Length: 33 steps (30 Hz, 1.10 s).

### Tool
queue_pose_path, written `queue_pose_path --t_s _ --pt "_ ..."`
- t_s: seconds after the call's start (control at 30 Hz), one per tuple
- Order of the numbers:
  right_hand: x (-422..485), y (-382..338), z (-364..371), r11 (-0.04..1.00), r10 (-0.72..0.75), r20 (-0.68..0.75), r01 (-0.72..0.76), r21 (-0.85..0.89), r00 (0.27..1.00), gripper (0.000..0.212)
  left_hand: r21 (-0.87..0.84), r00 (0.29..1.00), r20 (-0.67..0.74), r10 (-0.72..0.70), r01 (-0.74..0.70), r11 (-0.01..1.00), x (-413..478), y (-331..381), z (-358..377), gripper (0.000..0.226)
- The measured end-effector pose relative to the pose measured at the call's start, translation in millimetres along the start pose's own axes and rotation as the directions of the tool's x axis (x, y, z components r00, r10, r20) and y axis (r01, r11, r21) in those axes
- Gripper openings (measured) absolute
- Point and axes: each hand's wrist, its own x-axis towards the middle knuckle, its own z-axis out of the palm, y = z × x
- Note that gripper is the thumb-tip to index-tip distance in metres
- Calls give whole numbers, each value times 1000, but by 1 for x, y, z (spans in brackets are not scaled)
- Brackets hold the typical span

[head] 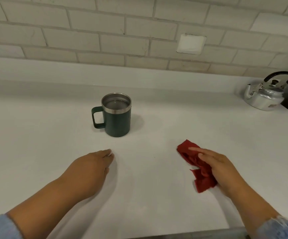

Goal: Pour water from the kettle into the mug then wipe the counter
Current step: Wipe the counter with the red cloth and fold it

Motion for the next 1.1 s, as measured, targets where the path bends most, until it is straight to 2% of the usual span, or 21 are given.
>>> queue_pose_path --t_s 0.07,0.1,0.17,0.23,0.27,0.37,0.43,0.47,0.53,0.57,0.6,0.67,0.7,0.77,0.8,0.83,0.9,1.0,1.07,1.1 --pt "-5 14 14 970 -54 16 57 -236 998 36 1 1000 1 0 0 1000 1 0 1 50" --pt "-4 18 22 923 -107 22 107 -369 994 37 -1 1000 2 -2 2 1000 1 0 1 50" --pt "-2 20 42 766 -178 44 167 -620 983 46 -5 1000 4 -10 10 1000 1 0 1 50" --pt "-2 17 69 628 -203 35 157 -762 979 59 -3 1000 -2 -25 25 1000 1 1 2 50" --pt "-4 15 85 595 -217 37 163 -787 975 61 -3 999 -6 -32 32 999 0 1 3 50" --pt "-14 10 131 606 -253 130 261 -751 959 59 -10 998 -39 -46 45 999 -4 4 4 49" --pt "-16 3 152 678 -293 184 340 -652 938 55 -61 995 -72 -68 64 996 -11 5 3 47" --pt "-13 -2 156 772 -268 194 331 -543 944 50 -95 992 -84 -91 83 992 -16 4 3 46" --pt "-4 -16 151 962 -163 165 193 -191 973 45 -135 982 -114 -149 134 982 -28 -1 1 45" --pt "4 -21 144 988 -143 99 149 -46 985 45 -143 973 -134 -190 171 975 -35 -6 0 45" --pt "14 -24 135 990 -142 13 142 12 990 44 -147 959 -152 -239 217 965 -43 -12 -1 45" --pt "37 -25 118 977 -188 -97 175 -122 977 42 -131 930 -153 -333 315 940 -60 -24 -1 44" --pt "48 -24 114 943 -198 -92 163 -291 976 43 -120 919 -131 -371 357 927 -68 -28 0 44" --pt "62 -17 120 724 -194 29 163 -670 981 48 -100 910 -78 -408 400 911 -78 -32 4 49" --pt "64 -14 128 602 -215 93 207 -772 972 51 -92 912 -60 -407 401 912 -81 -32 7 51" --pt "63 -13 137 529 -249 151 265 -806 957 52 -87 915 -50 -401 396 914 -82 -32 9 53" --pt "55 -15 156 499 -298 245 370 -783 922 51 -83 919 -50 -392 387 918 -83 -33 11 53" --pt "32 -19 181 515 -326 378 498 -698 866 50 -92 918 -55 -393 387 918 -83 -35 12 52" --pt "13 -22 189 571 -307 487 568 -593 818 49 -93 920 -52 -388 383 919 -84 -37 12 52" --pt "5 -23 190 636 -292 542 583 -506 788 48 -92 921 -47 -386 381 920 -84 -37 12 52"
